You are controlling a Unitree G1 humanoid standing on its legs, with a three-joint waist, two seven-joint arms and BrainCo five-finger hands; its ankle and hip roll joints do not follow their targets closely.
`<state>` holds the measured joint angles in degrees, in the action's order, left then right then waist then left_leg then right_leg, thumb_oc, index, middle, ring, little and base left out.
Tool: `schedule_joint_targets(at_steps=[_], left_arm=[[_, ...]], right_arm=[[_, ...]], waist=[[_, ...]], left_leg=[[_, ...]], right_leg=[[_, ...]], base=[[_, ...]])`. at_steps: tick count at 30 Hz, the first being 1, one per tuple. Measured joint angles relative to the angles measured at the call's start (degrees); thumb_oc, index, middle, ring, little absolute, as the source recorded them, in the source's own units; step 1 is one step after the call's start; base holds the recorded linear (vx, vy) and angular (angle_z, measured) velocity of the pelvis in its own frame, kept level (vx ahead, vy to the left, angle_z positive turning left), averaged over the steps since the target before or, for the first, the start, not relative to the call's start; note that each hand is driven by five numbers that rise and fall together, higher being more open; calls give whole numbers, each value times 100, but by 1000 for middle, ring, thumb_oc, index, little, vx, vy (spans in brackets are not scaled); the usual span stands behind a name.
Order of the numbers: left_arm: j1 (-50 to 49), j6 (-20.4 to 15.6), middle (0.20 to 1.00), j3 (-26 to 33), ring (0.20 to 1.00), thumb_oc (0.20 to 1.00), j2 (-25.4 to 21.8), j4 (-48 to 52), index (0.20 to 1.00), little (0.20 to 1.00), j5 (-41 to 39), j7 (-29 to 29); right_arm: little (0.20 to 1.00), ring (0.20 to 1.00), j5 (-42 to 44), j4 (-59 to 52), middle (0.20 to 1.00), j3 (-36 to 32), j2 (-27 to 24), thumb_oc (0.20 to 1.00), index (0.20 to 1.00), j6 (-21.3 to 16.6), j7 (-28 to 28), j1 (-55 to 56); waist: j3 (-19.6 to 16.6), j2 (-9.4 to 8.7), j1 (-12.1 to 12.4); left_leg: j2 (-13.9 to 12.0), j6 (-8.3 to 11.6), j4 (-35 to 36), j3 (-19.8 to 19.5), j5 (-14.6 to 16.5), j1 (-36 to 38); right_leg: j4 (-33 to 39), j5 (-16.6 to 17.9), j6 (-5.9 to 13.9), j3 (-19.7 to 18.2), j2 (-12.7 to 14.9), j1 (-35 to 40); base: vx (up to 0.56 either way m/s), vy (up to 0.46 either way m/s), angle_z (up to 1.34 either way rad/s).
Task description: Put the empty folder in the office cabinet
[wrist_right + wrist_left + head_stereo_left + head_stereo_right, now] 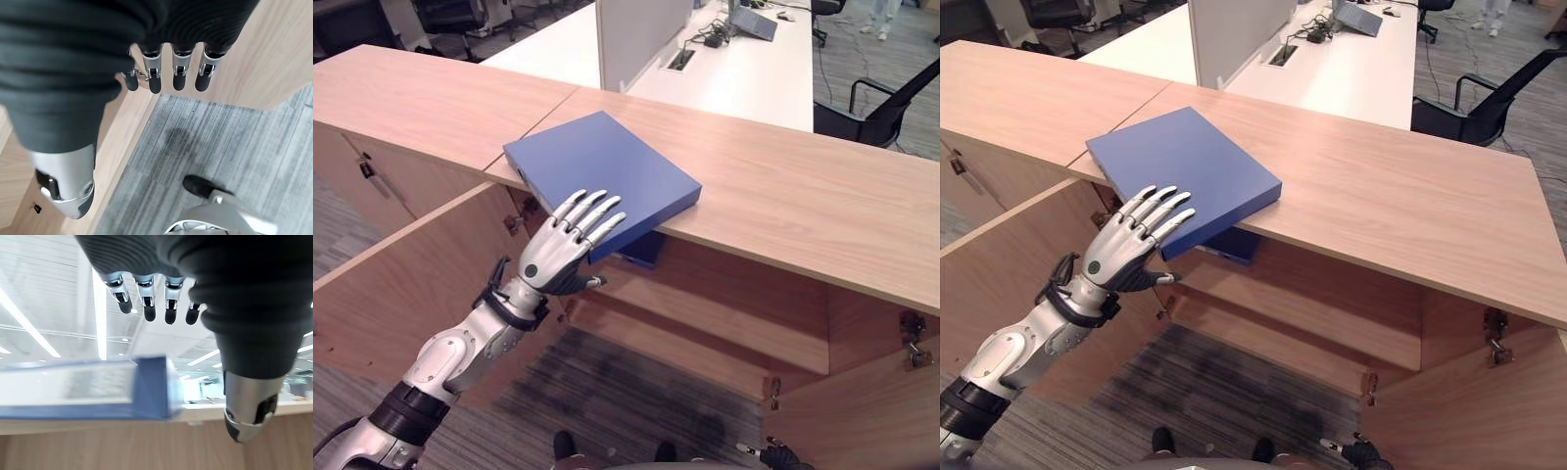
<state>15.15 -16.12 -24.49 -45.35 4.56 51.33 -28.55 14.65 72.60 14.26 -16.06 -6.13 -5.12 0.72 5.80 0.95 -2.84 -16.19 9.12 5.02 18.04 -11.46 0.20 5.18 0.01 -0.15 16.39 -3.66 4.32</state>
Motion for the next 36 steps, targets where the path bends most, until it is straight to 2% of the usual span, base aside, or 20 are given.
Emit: schedule_joint_targets(at_steps=[4,7,12,14,20,24,31,32,33,34,35,36], left_arm=[[437,249,1000,-522,1000,1000,209,-751,1000,1000,336,-28],[725,426,1000,-871,1000,1000,522,-1261,1000,1000,423,-82],[811,550,1000,-955,1000,1000,780,-1559,1000,1000,436,-168],[1042,777,1000,-958,1000,1000,1181,-2025,1000,1000,554,-376],[1377,1232,1000,-926,1000,1000,1104,-2266,1000,1000,753,-422],[1409,1438,1000,-828,1000,1000,899,-2119,1000,1000,777,-456],[1409,1669,1000,-239,1000,1000,823,-1873,1000,1000,814,-509],[1409,1780,959,-71,959,959,826,-1834,959,959,817,-609],[1409,1852,667,-10,667,667,826,-1852,667,667,817,-632],[1405,1929,238,4,238,238,821,-1863,238,238,812,-634],[1320,1904,200,-25,200,200,844,-1858,200,200,822,-643],[1275,1919,200,-23,200,200,849,-1897,200,200,822,-643]], right_arm=[[1000,1000,0,4,1000,92,2,1000,1000,4,-9,-34],[1000,1000,0,0,1000,113,2,1000,1000,15,-12,-40],[1000,1000,0,2,1000,150,-20,1000,1000,15,-21,-83],[1000,1000,0,-6,1000,175,-20,1000,1000,14,-21,-147],[1000,1000,1,-3,1000,172,-32,1000,1000,20,-61,-128],[1000,1000,1,-1,1000,172,-30,1000,1000,20,-66,-140],[1000,1000,0,9,1000,171,-28,1000,1000,29,-75,-190],[1000,1000,-1,8,1000,173,-28,1000,1000,30,-86,-233],[1000,1000,-1,8,1000,173,-28,1000,1000,30,-104,-258],[1000,1000,-1,8,1000,171,-30,1000,1000,31,-121,-277],[1000,1000,-1,9,1000,174,-29,1000,1000,46,-122,-288],[1000,1000,-1,9,1000,173,-29,1000,1000,46,-120,-322]], waist=[[-42,-1,-155],[-181,4,-150],[-336,24,-146],[-369,17,-142],[-376,9,-155],[-364,-6,-143],[-273,-75,-110],[-241,-95,-118],[-228,-106,-124],[-220,-120,-121],[-214,-128,-81],[-213,-131,-71]], left_leg=[[-6,-1,-6,62,-1,7],[-8,0,-15,72,-1,-2],[-19,0,-54,77,-1,-99],[-29,0,-96,71,-1,-154],[-61,-14,-130,77,11,-339],[-60,-14,-139,134,10,-368],[-65,-4,-345,112,3,-372],[-66,9,-391,95,-6,-389],[-69,9,-411,82,-6,-391],[-73,9,-431,52,-6,-394],[-74,9,-437,42,-6,-396],[-76,9,-436,41,-6,-396]], right_leg=[[-19,4,1,-77,1,-40],[-19,3,1,-137,4,-75],[-15,1,-1,-153,4,-161],[-47,-1,-4,-159,7,-230],[-121,-23,-42,-191,-9,-443],[-171,9,4,-256,-2,-510],[-6,50,-42,-272,7,-324],[-19,55,-50,-282,9,-323],[-21,55,-51,-286,9,-316],[-22,57,-51,-285,5,-305],[-22,57,-52,-271,4,-293],[-21,56,-51,-272,2,-294]], base=[[-17,6,-10],[-29,6,-12],[-25,-1,-2],[-46,-3,-1],[-18,-2,-1],[-8,8,-9],[-5,5,0],[0,0,0],[0,0,0],[-24,10,4],[-18,8,4],[-15,6,4]])
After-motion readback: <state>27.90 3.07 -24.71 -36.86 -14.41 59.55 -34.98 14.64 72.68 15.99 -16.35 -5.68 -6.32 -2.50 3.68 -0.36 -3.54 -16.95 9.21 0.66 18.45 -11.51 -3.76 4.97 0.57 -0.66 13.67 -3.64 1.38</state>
